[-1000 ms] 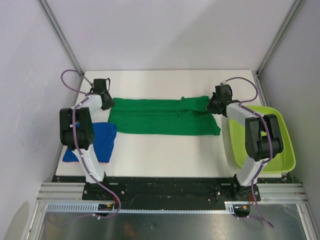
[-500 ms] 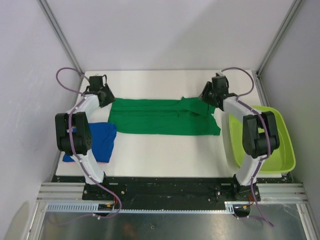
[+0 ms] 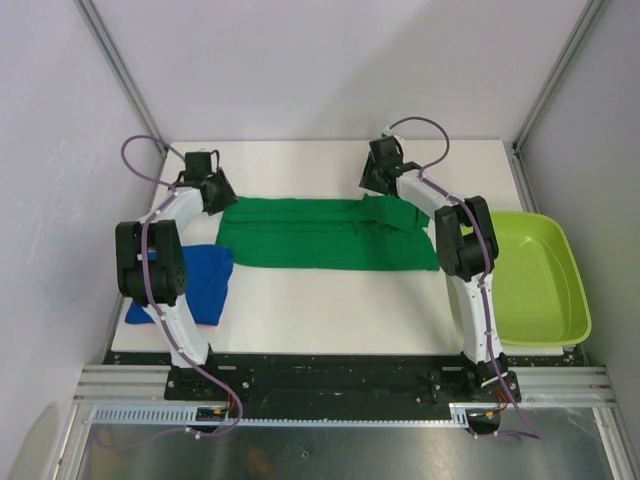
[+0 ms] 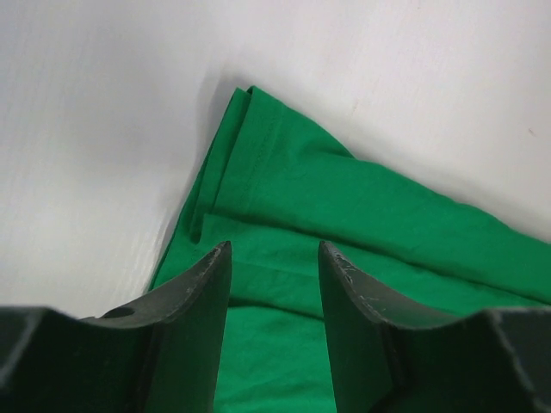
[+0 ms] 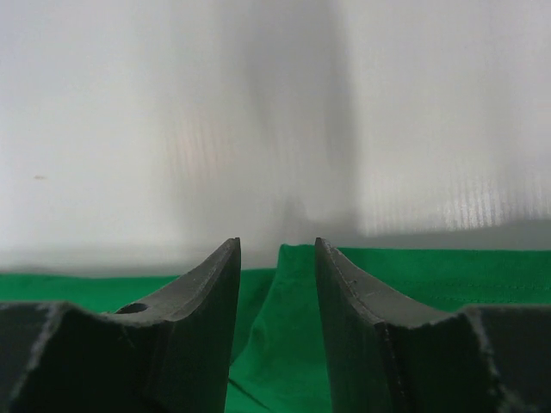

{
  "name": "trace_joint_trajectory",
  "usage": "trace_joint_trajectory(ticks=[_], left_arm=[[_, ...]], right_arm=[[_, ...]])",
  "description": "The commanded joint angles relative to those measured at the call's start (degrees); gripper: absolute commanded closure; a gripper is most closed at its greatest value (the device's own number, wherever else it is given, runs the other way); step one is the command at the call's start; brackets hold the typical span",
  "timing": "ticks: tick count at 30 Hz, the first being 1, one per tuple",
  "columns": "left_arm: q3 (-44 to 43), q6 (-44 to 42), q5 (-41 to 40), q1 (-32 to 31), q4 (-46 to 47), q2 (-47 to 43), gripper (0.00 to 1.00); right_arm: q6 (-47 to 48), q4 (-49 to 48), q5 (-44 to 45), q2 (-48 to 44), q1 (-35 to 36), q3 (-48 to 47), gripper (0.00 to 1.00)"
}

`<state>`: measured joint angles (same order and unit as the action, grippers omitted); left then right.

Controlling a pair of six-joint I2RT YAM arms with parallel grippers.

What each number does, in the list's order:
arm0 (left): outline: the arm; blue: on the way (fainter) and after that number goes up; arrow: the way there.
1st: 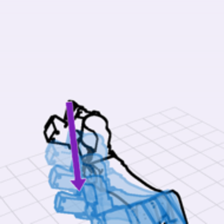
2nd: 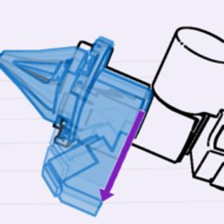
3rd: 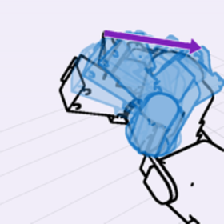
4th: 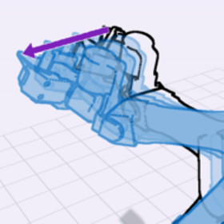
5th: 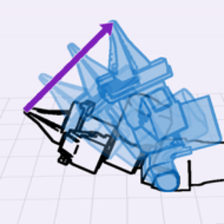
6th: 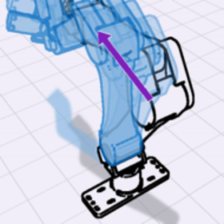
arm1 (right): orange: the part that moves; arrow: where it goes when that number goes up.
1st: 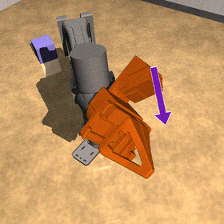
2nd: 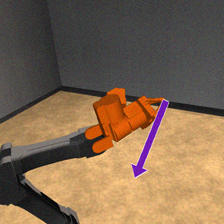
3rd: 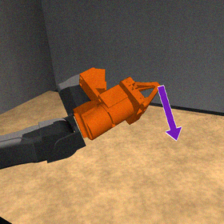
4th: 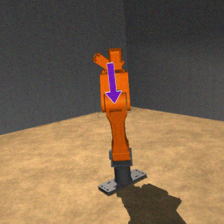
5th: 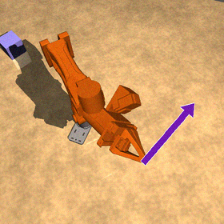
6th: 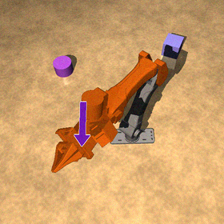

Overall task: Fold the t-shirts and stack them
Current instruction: Fold the other side of the tshirt into a rectangle

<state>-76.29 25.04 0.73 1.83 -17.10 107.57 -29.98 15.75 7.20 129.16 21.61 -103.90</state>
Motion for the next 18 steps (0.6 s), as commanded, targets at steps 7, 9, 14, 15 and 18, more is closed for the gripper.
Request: trace_joint_trajectory(ticks=[7,9,14,15,18], left_arm=[[-3.04,0.82,1.31,-0.22,1.04,0.43,0.51],[-3.11,0.92,1.58,-0.24,1.09,0.84,0.51],[-4.21,0.89,2.25,-0.31,1.06,2.12,0.52],[-4.48,0.85,2.30,-0.36,1.04,2.47,0.52],[-5.16,0.97,2.46,-0.55,1.10,3.49,0.52]], right_arm=[[-0.35,9.63,7.19,6.37,1.51,-10.03,0.56],[-0.11,9.82,7.14,7.22,1.73,-10.54,0.56],[0.26,9.79,6.59,8.55,2.07,-11.15,0.57],[0.31,9.68,6.37,8.69,2.10,-11.19,0.59],[0.43,9.66,6.02,8.79,2.23,-11.43,0.69]])
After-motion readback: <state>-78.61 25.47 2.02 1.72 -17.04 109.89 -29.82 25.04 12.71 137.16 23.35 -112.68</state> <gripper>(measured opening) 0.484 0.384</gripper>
